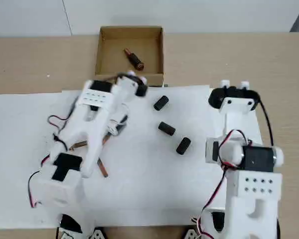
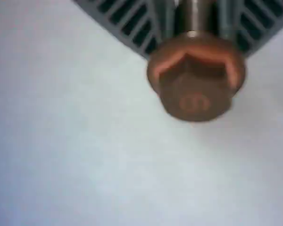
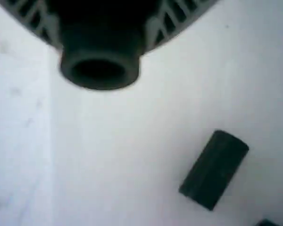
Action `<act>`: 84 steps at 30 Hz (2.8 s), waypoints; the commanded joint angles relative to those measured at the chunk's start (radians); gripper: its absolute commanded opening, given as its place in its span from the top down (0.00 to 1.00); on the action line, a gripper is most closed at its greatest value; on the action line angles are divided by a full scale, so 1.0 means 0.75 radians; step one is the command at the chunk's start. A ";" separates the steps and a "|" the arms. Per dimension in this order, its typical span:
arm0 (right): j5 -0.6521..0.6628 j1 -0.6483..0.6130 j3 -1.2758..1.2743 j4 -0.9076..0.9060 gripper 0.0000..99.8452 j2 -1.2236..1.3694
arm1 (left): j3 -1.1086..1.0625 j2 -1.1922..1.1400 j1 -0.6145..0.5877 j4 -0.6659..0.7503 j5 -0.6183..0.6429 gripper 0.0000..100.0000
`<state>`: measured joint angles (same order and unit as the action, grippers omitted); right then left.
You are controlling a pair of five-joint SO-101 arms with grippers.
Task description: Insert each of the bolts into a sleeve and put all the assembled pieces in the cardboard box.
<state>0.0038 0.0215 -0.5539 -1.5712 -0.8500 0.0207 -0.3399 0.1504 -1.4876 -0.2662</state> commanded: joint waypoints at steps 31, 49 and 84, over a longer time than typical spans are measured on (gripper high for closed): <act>-0.180 0.001 -0.417 0.306 1.00 -0.731 | -0.406 1.160 0.053 -0.053 0.354 1.00; -0.186 -0.447 -1.037 0.639 1.00 -1.241 | -1.382 1.929 0.127 0.608 0.790 1.00; -0.047 -1.055 -1.326 1.034 1.00 -1.284 | -2.080 2.872 0.346 1.168 1.320 1.00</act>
<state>-0.0698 -0.7564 -1.5558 -0.8209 -1.8044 -1.5474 1.7944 0.3759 -0.6467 0.7127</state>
